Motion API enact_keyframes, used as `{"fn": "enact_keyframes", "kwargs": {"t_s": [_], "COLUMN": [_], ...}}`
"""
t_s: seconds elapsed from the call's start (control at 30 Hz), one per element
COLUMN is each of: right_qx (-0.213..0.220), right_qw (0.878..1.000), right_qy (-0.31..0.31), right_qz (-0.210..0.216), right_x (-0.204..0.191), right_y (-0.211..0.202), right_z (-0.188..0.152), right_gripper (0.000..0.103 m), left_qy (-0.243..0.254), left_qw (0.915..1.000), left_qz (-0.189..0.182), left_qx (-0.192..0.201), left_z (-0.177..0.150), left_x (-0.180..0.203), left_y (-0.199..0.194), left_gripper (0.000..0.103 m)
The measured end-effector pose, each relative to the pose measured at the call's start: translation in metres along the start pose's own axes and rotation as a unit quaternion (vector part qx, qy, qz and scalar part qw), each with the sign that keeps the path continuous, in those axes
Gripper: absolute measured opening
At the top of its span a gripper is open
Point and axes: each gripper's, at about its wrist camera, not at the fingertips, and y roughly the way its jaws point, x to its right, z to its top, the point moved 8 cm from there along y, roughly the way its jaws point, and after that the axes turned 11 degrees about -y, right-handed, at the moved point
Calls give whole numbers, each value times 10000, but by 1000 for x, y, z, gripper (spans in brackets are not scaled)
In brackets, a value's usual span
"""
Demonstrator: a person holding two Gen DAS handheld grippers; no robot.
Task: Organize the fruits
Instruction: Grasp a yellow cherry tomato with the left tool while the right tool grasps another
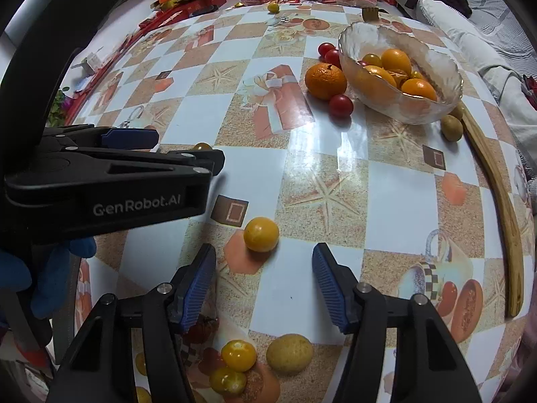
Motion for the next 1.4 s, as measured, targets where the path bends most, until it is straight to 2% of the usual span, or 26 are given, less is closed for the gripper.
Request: {"fn": "enact_keyframes", "kwargs": {"t_s": [0.07,0.1,0.23,0.3,0.33,0.37,0.4,0.5,0.93,1.23,1.27,1.3,1.33,1.4], "right_qx": [0,-4,-19,-25,-37,-35,-37,-24,-81,-122,-123,-122,-120,-117], "right_qw": [10000,9999,9998,9997,9998,9999,9999,9997,9978,9973,9972,9971,9970,9967], "right_qy": [-67,-85,-106,-118,-115,-104,-75,197,614,680,701,718,731,763], "right_qz": [-66,-92,-154,-195,-155,-92,-62,124,241,241,240,240,241,233], "right_x": [-1,-1,0,1,1,0,1,5,14,7,7,8,8,9], "right_y": [1,1,3,3,4,4,4,1,-25,-35,-37,-38,-39,-41], "right_z": [2,3,5,6,7,8,8,6,-12,-21,-23,-24,-25,-27], "right_gripper": [62,60,49,31,27,22,22,22,23,23,23,23,23,23], "left_qy": [-5,-19,-24,3,9,14,17,9,-213,-244,-241,-232,-242,-216], "left_qw": [10000,10000,10000,10000,10000,10000,9998,9996,9985,9984,9983,9985,9985,9983], "left_qz": [45,54,19,-17,-57,-95,-172,-284,-465,-496,-512,-481,-433,-351], "left_qx": [-18,-31,-37,-29,-32,-27,-22,-26,182,146,154,150,217,417], "left_z": [0,-1,0,0,0,0,-1,-4,-22,-32,-32,-32,-31,-27], "left_x": [0,0,3,5,7,8,11,15,-12,-17,-16,-15,-15,-13], "left_y": [2,4,4,3,2,1,0,-4,-46,-45,-43,-41,-40,-40], "left_gripper": [75,68,61,51,48,41,33,25,25,26,34,61,71,73]}}
